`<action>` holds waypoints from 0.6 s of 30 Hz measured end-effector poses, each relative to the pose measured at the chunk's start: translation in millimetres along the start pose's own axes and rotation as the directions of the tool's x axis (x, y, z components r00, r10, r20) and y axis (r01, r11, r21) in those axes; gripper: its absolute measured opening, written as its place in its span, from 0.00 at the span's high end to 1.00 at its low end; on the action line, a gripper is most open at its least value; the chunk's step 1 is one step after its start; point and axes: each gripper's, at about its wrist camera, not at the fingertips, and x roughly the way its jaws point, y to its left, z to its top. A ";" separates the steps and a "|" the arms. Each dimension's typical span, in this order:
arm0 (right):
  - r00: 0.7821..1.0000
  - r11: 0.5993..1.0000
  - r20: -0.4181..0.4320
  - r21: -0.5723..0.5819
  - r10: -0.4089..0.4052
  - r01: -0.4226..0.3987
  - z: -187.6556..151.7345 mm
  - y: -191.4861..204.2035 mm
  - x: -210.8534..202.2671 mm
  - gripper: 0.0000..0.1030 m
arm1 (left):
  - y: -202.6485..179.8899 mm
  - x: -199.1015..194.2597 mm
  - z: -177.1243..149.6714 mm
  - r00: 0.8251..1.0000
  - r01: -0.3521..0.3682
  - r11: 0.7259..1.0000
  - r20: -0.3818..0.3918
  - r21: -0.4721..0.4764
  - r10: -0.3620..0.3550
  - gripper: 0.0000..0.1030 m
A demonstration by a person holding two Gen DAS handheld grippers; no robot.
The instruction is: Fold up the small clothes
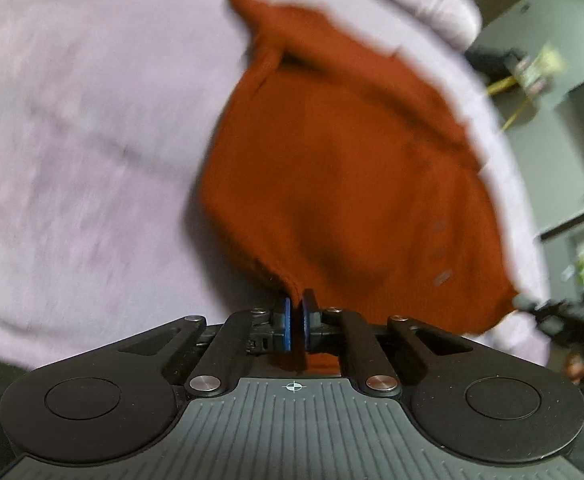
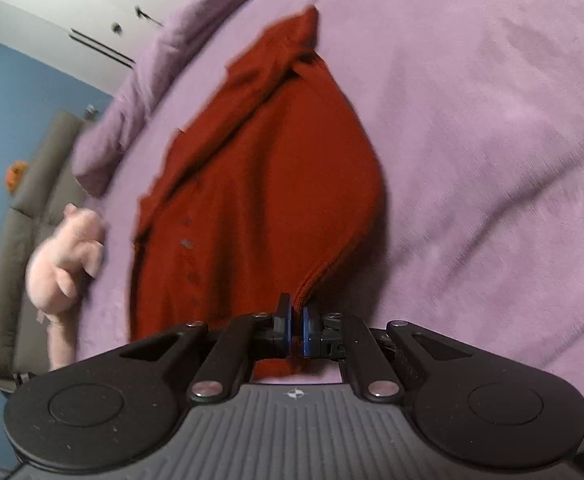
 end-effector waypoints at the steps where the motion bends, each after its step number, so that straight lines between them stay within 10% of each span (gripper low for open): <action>1: 1.000 1.000 0.017 -0.006 0.011 -0.011 5.9 4.8 -0.3 0.96 | -6.2 -8.9 8.7 0.998 0.037 0.999 0.049 -0.004 -0.037 0.93; 8: 0.983 0.985 0.180 -0.161 -0.024 0.054 68.9 52.9 25.3 0.96 | -36.7 -21.4 82.6 0.948 -0.004 1.000 0.319 -0.016 0.009 0.93; 14: 0.924 0.903 0.322 -0.301 -0.205 0.305 95.3 72.8 63.2 0.95 | -36.7 27.4 121.8 0.929 -0.171 0.985 0.331 -0.016 0.166 0.91; 18: 0.890 0.867 0.389 -0.328 -0.237 0.374 99.0 69.1 63.2 0.82 | -25.1 38.3 126.0 0.923 -0.192 0.981 0.340 -0.003 0.182 0.73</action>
